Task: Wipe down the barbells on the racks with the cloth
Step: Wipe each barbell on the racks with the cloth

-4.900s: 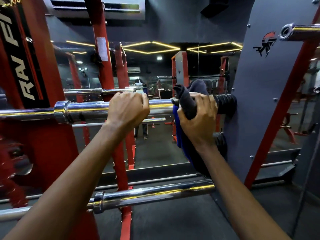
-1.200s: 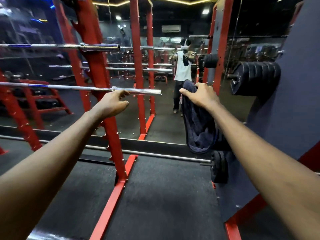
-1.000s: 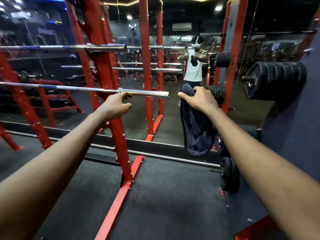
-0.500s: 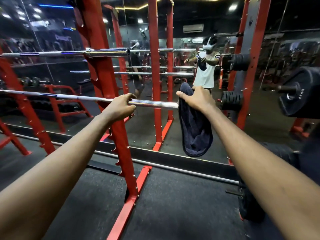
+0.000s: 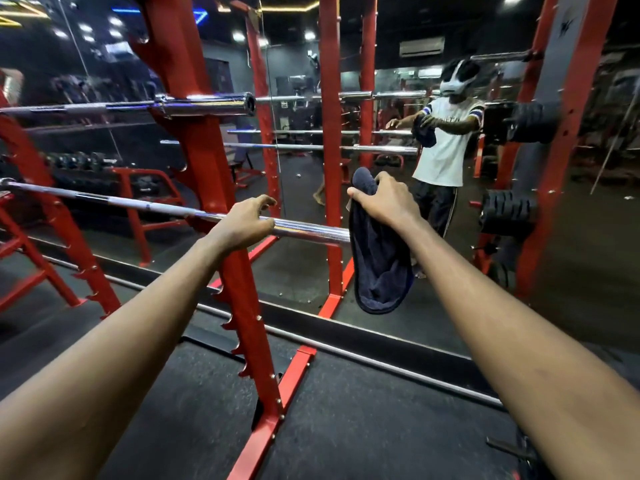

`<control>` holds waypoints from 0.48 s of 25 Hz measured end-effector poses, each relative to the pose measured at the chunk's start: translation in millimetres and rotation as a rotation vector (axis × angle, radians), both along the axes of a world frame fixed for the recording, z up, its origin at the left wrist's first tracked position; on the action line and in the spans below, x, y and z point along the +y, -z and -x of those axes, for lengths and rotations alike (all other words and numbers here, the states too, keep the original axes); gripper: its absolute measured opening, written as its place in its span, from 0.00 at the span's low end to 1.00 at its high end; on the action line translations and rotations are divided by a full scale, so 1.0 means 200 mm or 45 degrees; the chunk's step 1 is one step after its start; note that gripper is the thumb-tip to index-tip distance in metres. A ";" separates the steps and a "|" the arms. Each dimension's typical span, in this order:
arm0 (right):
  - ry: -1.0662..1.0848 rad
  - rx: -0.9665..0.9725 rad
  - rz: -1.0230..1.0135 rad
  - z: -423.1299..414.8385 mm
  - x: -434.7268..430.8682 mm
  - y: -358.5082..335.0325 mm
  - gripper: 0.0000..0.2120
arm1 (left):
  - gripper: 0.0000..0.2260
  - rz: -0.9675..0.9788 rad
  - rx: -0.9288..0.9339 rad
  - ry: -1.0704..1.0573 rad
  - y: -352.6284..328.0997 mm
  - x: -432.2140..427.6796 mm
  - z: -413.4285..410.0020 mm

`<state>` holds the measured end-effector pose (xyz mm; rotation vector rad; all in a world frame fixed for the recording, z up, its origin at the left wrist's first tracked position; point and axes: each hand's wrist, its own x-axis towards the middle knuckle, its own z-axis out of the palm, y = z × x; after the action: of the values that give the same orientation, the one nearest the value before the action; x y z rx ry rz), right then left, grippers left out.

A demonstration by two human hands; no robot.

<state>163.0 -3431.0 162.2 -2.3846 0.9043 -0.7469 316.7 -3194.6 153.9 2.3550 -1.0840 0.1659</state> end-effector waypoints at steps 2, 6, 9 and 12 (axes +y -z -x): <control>-0.004 -0.014 -0.022 -0.11 -0.05 0.05 0.39 | 0.27 -0.034 0.013 -0.004 0.04 -0.08 -0.10; 0.012 0.001 0.004 -0.29 -0.12 0.17 0.40 | 0.27 -0.090 0.045 -0.003 0.13 -0.23 -0.31; -0.016 0.078 0.140 -0.37 -0.15 0.26 0.32 | 0.30 -0.135 0.051 0.022 0.17 -0.33 -0.45; 0.017 0.154 0.268 -0.46 -0.17 0.38 0.28 | 0.23 -0.161 0.056 0.094 0.24 -0.44 -0.59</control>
<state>254.7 -3464.2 85.7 -2.6348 0.9310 -0.7415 434.7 -3281.7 105.0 2.4130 -1.1897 0.0185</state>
